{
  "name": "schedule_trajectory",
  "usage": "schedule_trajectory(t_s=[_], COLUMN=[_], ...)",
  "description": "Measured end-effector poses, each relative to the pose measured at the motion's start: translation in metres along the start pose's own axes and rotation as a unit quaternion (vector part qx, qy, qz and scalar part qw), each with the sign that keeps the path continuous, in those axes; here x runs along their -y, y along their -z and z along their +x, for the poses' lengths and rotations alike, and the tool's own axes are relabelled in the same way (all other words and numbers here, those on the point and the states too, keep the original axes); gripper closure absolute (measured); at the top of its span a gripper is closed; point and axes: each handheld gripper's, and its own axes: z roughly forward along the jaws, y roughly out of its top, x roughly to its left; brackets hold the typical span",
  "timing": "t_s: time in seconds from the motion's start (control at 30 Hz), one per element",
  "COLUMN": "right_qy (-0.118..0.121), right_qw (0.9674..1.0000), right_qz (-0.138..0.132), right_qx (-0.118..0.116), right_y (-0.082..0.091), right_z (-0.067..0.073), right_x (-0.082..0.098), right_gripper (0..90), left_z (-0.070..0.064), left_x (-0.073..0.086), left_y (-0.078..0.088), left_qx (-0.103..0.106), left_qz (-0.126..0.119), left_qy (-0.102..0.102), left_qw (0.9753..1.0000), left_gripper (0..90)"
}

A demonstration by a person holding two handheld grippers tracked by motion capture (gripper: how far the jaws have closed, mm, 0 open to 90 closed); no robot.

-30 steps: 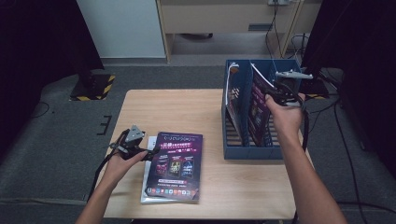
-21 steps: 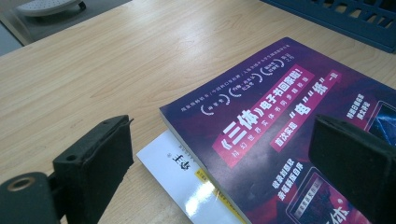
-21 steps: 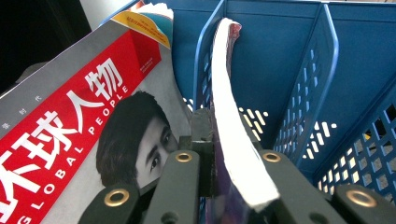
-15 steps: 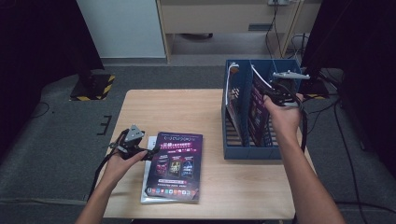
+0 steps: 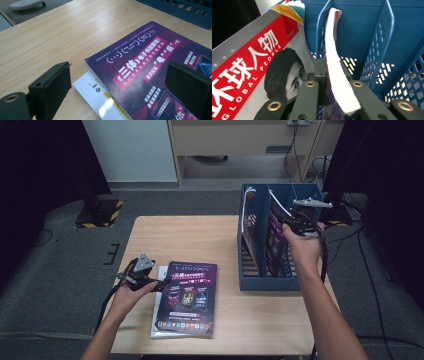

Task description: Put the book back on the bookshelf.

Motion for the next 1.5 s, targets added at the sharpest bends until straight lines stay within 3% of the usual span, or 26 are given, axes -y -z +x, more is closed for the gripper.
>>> schedule_trajectory(t_s=[0.63,1.03,1.5], right_qy=[0.006,0.017,0.018], right_qw=[0.9999,0.9988,0.9981], right_qz=[0.013,0.041,0.057], right_qx=[-0.004,-0.02,-0.017], right_y=[0.006,0.011,0.009], right_z=[0.005,0.007,0.006], right_x=[0.005,0.004,0.004], right_gripper=[82.5,79.4,77.2], left_z=[-0.002,-0.003,-0.003], left_x=[-0.001,-0.002,-0.002], left_y=[0.0,-0.001,-0.002], left_qx=[0.002,0.004,0.004], left_qz=[0.002,0.004,0.005], left_qy=[-0.002,-0.003,-0.004], left_qw=[1.0,1.0,1.0], left_gripper=[6.1,6.2,6.3])
